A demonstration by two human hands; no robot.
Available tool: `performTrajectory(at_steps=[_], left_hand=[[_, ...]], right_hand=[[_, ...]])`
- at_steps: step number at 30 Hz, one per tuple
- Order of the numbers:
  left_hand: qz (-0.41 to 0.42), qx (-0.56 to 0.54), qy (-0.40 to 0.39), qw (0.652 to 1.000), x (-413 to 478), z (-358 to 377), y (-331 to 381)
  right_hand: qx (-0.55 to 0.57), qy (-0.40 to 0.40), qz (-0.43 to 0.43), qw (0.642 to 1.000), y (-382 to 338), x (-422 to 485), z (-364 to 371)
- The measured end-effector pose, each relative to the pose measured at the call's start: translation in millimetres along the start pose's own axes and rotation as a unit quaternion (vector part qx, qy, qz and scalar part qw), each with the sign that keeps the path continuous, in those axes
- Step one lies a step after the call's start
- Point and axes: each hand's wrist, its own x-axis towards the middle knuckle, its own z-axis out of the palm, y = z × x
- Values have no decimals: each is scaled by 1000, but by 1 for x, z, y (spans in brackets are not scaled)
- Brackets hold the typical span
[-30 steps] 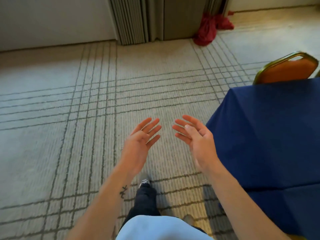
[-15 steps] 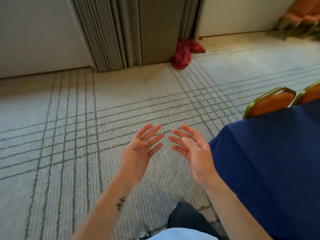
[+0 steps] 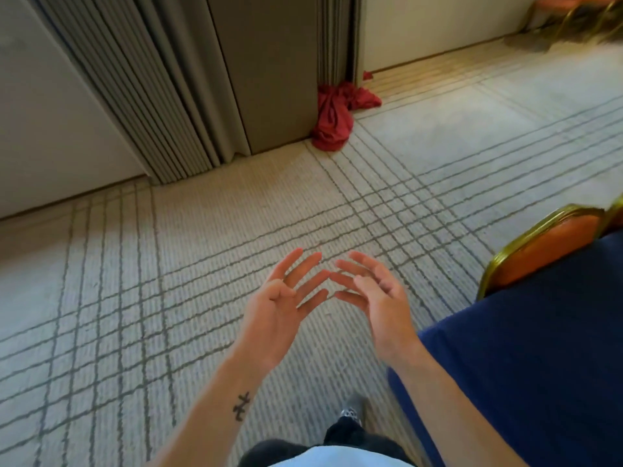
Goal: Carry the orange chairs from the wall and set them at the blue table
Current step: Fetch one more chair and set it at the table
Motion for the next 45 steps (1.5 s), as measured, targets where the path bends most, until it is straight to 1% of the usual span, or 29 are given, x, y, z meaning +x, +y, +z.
performTrajectory(at_steps=[3,7,13,17,20,24,28,30,34,37,42,45], left_hand=[[-3,5,-9,1000,51,33,8],[-22,-16,-19,999,113,64,16],[-57,-7,-33,998,226,91,26],[-79,-5,-65,995,316,107,38],[-107,-19,-82,991,387,123,51],[-132,-13,-121,984,463,157,71],[-161,-28,-164,973,525,199,96],[-168,-25,-170,971,554,216,99],[-188,-5,-186,964,614,252,92],[-188,-1,-179,966,659,280,81],[-192,15,-186,963,762,348,56],[-198,-12,-186,962,820,400,50]], right_hand=[[21,5,13,1000,-28,45,-13],[48,17,17,999,-56,101,-29],[64,67,13,996,-80,200,-40],[50,93,4,994,-103,274,-44],[42,130,-2,991,-127,334,-46],[65,169,-28,983,-161,401,-46],[90,193,-50,976,-195,454,-49],[100,199,-61,973,-207,479,-56],[118,214,-60,968,-227,532,-84],[135,218,-55,965,-242,575,-111],[167,215,-72,959,-283,676,-170],[189,205,-84,957,-322,737,-204]])
